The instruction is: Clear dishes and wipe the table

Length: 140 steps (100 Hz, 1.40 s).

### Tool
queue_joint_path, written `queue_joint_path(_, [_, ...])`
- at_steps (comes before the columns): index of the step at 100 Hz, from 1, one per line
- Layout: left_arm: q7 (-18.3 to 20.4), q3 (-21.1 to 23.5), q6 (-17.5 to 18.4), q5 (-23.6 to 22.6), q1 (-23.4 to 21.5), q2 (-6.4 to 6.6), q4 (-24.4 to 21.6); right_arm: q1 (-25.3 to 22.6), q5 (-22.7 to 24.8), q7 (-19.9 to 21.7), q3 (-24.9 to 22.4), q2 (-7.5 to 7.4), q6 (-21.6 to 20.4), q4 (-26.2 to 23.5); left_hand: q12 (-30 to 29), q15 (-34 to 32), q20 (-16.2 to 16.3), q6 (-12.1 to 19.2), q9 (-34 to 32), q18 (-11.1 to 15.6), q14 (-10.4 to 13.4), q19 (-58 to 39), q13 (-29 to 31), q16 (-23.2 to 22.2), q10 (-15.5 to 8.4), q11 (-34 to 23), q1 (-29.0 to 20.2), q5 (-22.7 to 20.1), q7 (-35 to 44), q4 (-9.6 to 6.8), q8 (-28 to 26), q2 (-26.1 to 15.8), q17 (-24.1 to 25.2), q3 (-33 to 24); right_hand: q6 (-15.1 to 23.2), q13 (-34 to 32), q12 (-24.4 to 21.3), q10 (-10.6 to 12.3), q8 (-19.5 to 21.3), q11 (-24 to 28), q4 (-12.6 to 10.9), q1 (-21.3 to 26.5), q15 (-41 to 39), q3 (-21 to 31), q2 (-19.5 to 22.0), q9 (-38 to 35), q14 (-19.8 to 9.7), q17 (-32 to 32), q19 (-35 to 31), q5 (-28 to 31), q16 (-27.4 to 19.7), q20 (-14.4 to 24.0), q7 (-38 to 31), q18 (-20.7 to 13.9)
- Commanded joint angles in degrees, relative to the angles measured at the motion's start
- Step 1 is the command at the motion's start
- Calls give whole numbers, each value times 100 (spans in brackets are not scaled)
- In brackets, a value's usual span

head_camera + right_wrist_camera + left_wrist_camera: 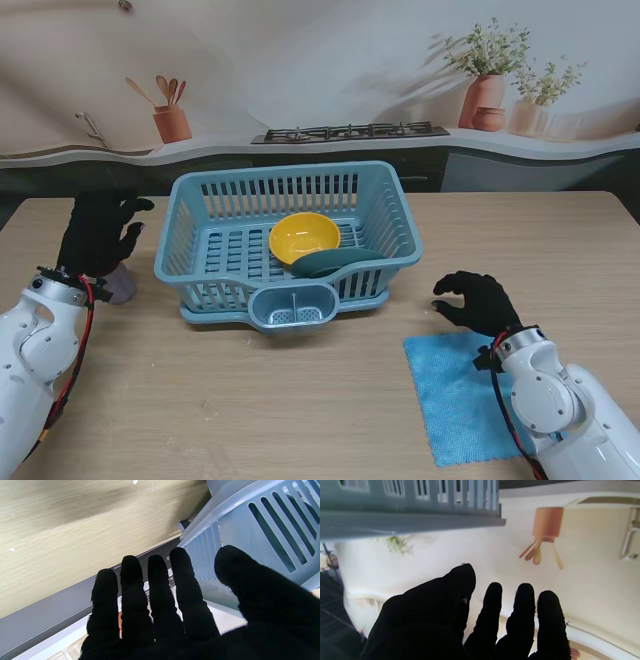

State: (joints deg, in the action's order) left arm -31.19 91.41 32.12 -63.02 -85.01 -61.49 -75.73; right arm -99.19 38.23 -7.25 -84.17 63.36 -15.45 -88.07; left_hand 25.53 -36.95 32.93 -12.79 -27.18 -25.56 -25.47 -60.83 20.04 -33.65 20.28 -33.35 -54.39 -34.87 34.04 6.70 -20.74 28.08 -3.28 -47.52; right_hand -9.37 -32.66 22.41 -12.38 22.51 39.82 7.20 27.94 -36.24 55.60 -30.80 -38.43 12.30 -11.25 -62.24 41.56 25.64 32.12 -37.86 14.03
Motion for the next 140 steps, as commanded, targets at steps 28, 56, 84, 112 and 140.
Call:
queue_joint_path(28, [-288,85,-452,-478,-457,174,87,-16,2,128,56,-8,46,-24,-192,302,-486,-230,251,-116,154,739,-287,50,-96,64,476,35,-351,-189,97,-104,488,-80,-37,107,-58,69,45,-74,-255,4,31,-5,98,140,-139,88,89,-85,-37,89,29,-160])
queue_joint_path(56, [38,257,-864,-674,-839,219,-178,-21,-10,138,76,-8,58,-28,-242,356,-659,-386,-276,-211,14,950,16,-40,54,136,997,-564,-584,-147,160,-58,534,32,-31,105,-58,67,47,-74,-254,4,31,-7,99,139,-142,91,90,-91,-37,88,28,-168])
queue_joint_path(84, [325,332,-1133,-622,-1065,208,-254,-29,-10,146,83,-9,77,-41,-264,431,-966,-456,-392,-260,-37,1552,74,-112,116,200,1498,-829,-948,-91,165,44,752,127,-30,106,-58,71,48,-74,-254,3,32,-4,101,138,-139,94,89,-92,-37,90,23,-141])
queue_joint_path(112, [58,224,-1296,-702,-1038,237,58,-29,-8,158,92,-11,84,-46,-301,615,-986,-421,-228,-260,94,1845,-86,-82,29,292,1730,-780,-1216,-64,176,88,802,120,-32,104,-58,72,47,-74,-254,5,33,-7,99,140,-148,100,92,-88,-36,90,23,-142])
queue_joint_path(140, [-353,65,-1430,-750,-921,262,428,-27,-14,175,108,-13,100,-49,-319,847,-912,-383,144,-171,270,1965,-353,-26,-68,351,1825,-374,-1407,-51,223,101,853,127,-37,109,-59,70,46,-77,-255,4,36,-3,100,144,-140,101,95,-92,-36,90,24,-144])
